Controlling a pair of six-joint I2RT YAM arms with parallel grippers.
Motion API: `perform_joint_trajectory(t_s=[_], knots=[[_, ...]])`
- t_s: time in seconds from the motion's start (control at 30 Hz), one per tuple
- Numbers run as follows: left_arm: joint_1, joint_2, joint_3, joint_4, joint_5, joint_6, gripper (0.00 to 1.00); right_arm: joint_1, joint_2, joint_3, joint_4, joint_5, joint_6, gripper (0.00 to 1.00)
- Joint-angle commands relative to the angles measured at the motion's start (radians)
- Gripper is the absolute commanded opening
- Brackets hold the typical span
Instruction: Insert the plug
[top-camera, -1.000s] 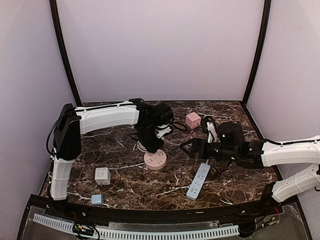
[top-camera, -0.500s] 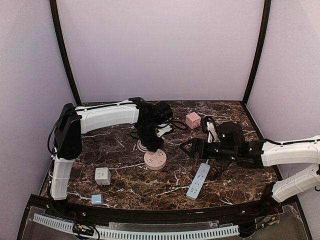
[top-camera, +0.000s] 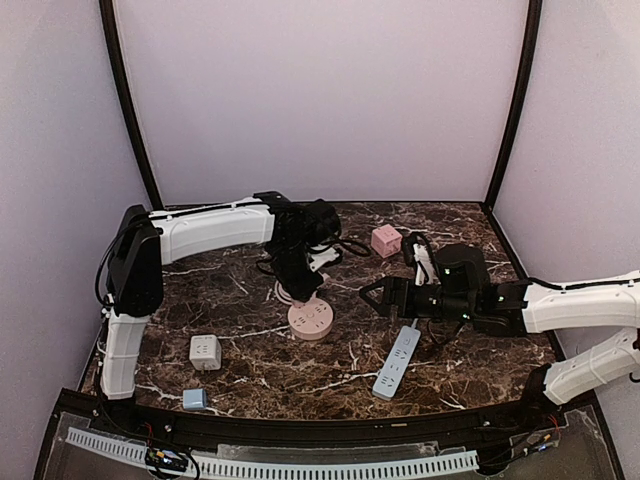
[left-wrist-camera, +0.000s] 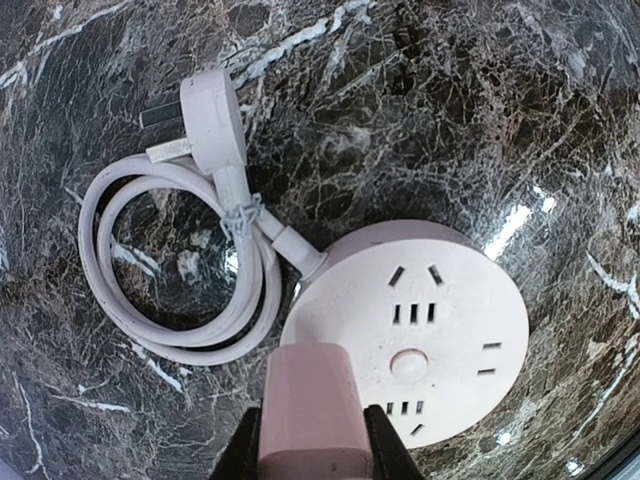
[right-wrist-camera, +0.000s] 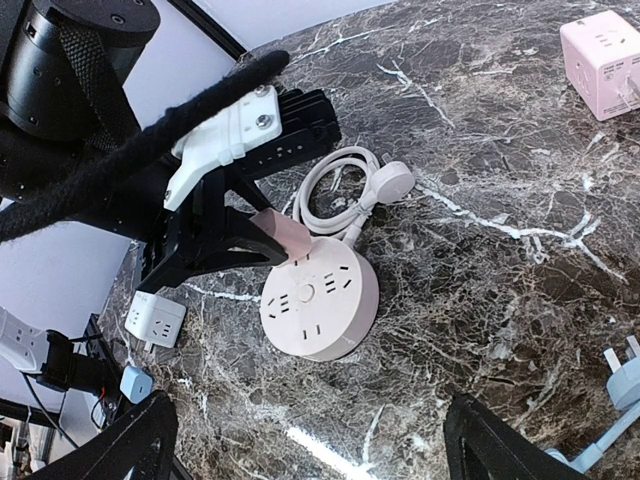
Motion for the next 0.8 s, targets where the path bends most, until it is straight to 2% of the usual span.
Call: perform_joint_trajectory(t_s=[0.0,0.23,0.57,0.77], knots=[[0.001,0.018,-0.026,-0.062,0.063,0.013,0.05,0.014,0.002,0.023,0.018,-0.006,-0.006,0.92],[-0.008,0.018,-0.062,-0.036,0.103,0.043,0.05,0.014,0.001,0.023,0.016,-0.006,-0.006,0.92],[0.014,0.023,-0.074,-0.056,0.028,0.065,0.04,0.014,-0.001,0.023,0.016,-0.009,-0.006,0.92],[0.031,0.036,-0.076,-0.047,0.076,0.086,0.04,0.014,0.003,0.024,0.016,-0.008,-0.006,0.92]])
